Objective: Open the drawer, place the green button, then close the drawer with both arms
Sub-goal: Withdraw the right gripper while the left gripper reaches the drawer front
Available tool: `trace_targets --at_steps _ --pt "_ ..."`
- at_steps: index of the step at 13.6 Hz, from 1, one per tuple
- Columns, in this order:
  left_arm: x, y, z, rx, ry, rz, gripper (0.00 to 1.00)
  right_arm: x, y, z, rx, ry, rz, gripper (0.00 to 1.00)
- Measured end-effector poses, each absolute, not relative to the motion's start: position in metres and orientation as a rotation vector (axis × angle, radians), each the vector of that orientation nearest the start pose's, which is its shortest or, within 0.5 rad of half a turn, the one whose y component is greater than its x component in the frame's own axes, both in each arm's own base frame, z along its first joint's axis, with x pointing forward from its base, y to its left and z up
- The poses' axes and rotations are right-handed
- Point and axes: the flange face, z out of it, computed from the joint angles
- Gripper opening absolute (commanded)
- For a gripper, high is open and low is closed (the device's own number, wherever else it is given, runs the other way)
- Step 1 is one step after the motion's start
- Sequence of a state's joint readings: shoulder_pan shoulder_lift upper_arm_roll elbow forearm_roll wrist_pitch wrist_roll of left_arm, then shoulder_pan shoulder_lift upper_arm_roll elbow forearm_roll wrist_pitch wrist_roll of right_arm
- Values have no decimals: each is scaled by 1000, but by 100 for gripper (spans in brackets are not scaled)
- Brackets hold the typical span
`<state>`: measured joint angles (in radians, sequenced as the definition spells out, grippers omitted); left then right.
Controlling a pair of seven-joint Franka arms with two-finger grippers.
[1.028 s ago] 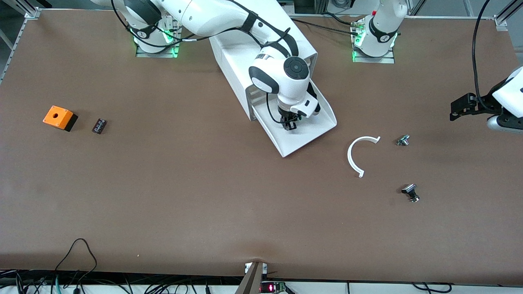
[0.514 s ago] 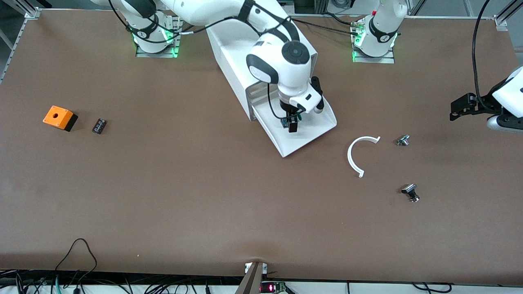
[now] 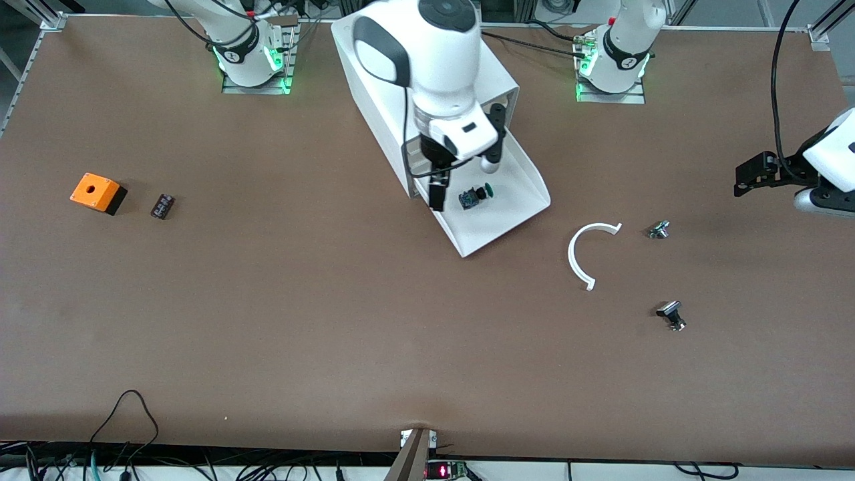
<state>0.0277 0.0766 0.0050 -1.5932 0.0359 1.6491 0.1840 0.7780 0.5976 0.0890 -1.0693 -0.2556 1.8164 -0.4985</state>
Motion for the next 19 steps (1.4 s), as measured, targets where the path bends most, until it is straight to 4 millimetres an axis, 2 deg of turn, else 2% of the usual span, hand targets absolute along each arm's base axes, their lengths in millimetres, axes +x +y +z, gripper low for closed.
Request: trace_targets --at_steps 2,3,5,8,10,13,16,17,19 --pt "582 23 576 -3099 238 41 100 524 506 541 -2615 -2058 -370 100" --pt "583 24 575 -3100 236 45 100 531 491 553 -2657 -2030 -384 100" --pt "585 24 572 -3105 235 51 100 548 461 560 -2751 -1976 -341 100" --pt "586 27 571 -3120 222 50 100 579 417 556 -2892 -1884 -290 100" --pt "586 30 570 -3122 212 52 100 591 395 554 -2981 -1793 -253 100" --pt "591 30 558 -3124 213 85 100 598 377 548 -3106 -1588 -212 100" --pt "601 31 543 -3125 215 116 100 604 368 536 -3239 -1285 -208 100" --pt "605 28 532 -3126 223 147 100 606 365 529 -3279 -1156 -206 100" --pt "617 24 489 -3127 236 253 100 618 350 515 -3308 -843 -171 100"
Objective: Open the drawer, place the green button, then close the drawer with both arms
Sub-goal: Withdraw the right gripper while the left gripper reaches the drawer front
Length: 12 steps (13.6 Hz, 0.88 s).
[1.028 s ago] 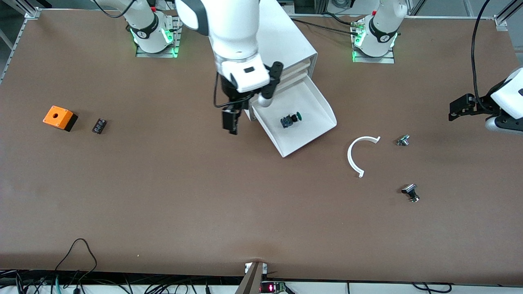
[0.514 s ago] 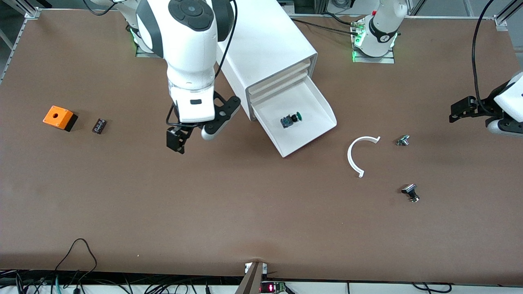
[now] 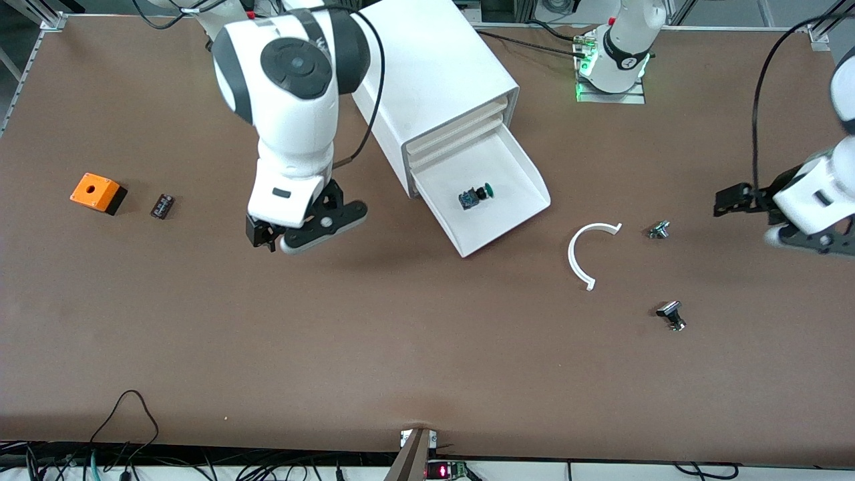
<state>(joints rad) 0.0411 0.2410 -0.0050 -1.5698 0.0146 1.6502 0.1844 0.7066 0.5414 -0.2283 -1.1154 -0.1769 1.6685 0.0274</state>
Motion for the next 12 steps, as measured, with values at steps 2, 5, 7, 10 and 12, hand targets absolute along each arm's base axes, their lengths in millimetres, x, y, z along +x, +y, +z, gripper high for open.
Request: trace_targets --at_steps 2,5,7,10,12 --pt "629 19 441 -3126 249 363 100 641 308 509 -3275 -550 -113 100" --pt "639 -17 388 -3176 222 486 100 672 222 509 -3227 -284 -22 100" --pt "643 -44 360 -3243 23 552 100 673 193 504 -3227 -203 29 100" --pt "653 -87 321 -3283 -225 550 100 662 166 496 -3216 -115 87 100" --pt "653 -128 298 -3276 -330 537 100 653 145 498 -3175 -4 126 100"
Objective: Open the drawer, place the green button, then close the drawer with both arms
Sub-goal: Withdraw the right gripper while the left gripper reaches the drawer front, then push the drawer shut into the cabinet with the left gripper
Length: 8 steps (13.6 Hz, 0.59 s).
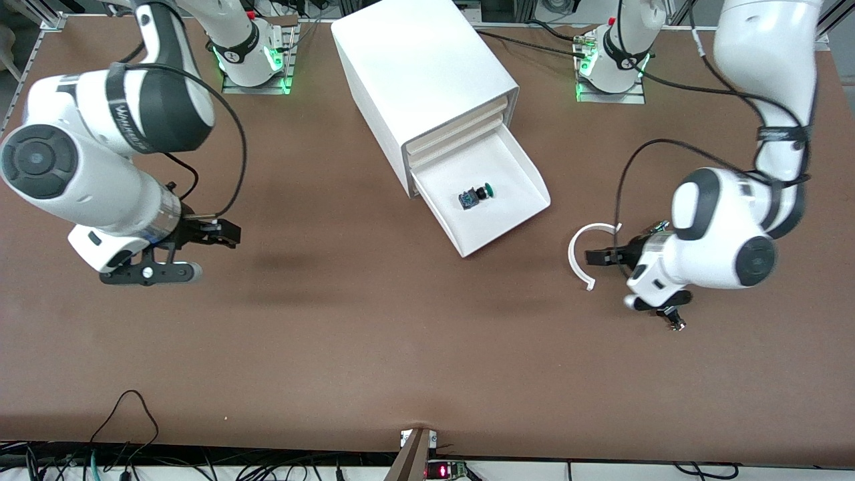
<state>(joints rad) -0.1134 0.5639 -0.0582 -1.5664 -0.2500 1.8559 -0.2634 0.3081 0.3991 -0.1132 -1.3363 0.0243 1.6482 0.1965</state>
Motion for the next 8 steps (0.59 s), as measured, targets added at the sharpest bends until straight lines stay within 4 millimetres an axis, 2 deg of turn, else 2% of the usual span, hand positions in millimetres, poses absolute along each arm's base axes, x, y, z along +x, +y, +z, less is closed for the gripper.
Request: trace_targets --at_steps 3,5,6,8 --pt "637 -185 258 -3274 -407 478 100 640 92 508 -3153 129 147 100" --pt "619 -209 230 -3281 -479 460 100 634 52 513 -3160 216 108 100" --pt "608 -220 217 -3276 -511 448 100 632 37 515 -3159 248 78 100" --pt "588 -243 200 -3251 -564 447 100 629 23 529 -3156 284 16 100"
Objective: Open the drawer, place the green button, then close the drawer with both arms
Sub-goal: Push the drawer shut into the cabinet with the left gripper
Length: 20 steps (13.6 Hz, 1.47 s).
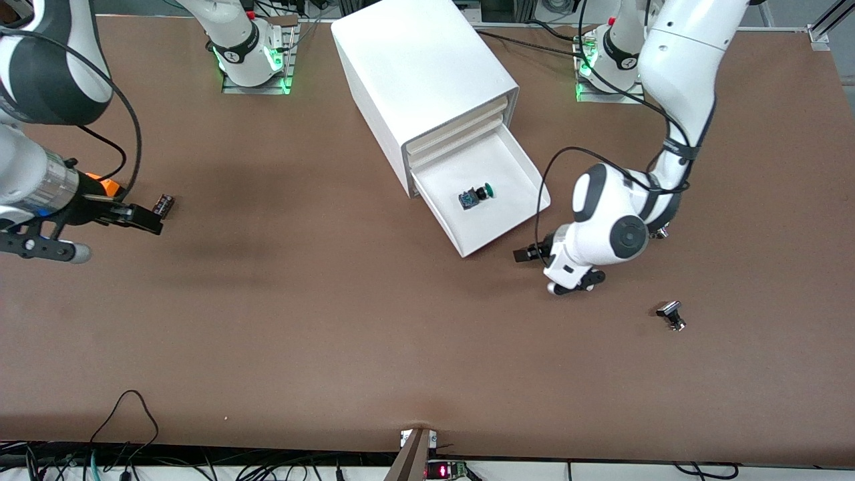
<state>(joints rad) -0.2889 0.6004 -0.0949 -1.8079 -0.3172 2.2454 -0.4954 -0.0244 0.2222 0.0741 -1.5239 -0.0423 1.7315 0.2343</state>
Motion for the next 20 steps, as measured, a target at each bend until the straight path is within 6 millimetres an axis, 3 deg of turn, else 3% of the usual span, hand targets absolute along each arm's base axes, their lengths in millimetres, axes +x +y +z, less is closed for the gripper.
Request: trace_targets --at_steps 3,5,9,15,20 --pt "562 -275 198 -3231 -589 492 100 622 -16 560 -3152 393 -53 100" --pt "544 -281 204 -3230 -592 529 100 616 -39 561 -3157 424 -3 100" --pt "497 -298 218 -3230 -533 599 100 614 -64 560 -3189 162 15 100" --pt "434 -342 217 -3204 -362 746 100 617 -55 579 -3132 119 -50 100" --pt "420 -338 211 -3178 -358 796 100 605 -63 583 -3118 149 33 100"
